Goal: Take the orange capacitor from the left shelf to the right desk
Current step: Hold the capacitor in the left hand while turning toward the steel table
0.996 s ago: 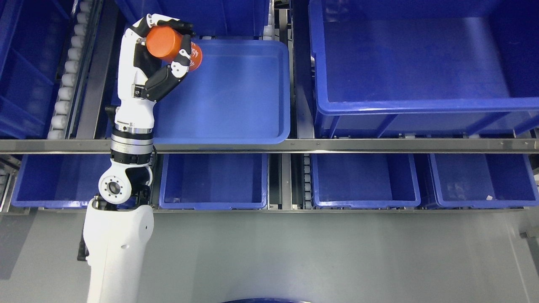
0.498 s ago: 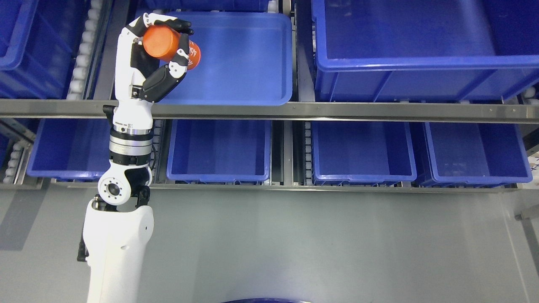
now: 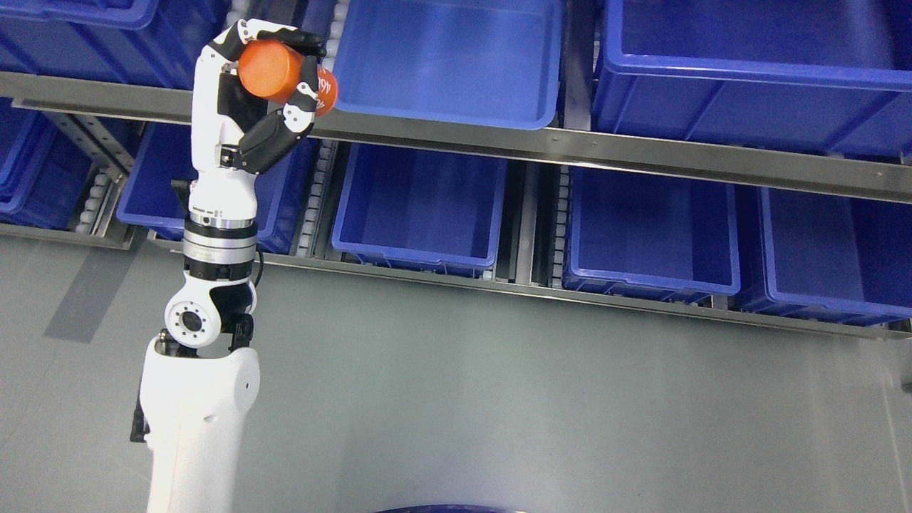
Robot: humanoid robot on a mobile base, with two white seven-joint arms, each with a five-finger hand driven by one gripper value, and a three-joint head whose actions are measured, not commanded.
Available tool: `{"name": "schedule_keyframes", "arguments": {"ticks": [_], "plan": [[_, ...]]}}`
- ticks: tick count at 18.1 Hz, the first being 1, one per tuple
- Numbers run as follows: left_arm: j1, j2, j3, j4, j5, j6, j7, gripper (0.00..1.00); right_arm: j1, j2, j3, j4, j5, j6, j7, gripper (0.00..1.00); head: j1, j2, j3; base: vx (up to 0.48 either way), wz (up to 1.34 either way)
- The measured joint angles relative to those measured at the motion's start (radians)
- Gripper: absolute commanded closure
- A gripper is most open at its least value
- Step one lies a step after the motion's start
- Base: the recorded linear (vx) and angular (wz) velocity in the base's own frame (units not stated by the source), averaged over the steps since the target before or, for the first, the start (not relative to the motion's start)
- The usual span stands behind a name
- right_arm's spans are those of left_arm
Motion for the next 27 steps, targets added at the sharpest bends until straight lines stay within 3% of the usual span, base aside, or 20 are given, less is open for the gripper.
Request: {"name": "schedule_keyframes", "arguments": {"ticks": [9, 27], "plan": [[-0.013, 0.0, -0.061, -0.001, 0.0, 0.004, 0.001, 0.98, 0.0, 0.0, 0.0, 0.0, 0.0, 0.0, 0.0, 0.0, 0.0, 0.0, 0.0, -0.148, -0.15], [-0.008, 0.0, -0.158, -0.001, 0.003, 0.006, -0.001, 0.98, 0.0, 0.0, 0.0, 0.0, 0.0, 0.0, 0.0, 0.0, 0.0, 0.0, 0.0, 0.034, -0.72]]}}
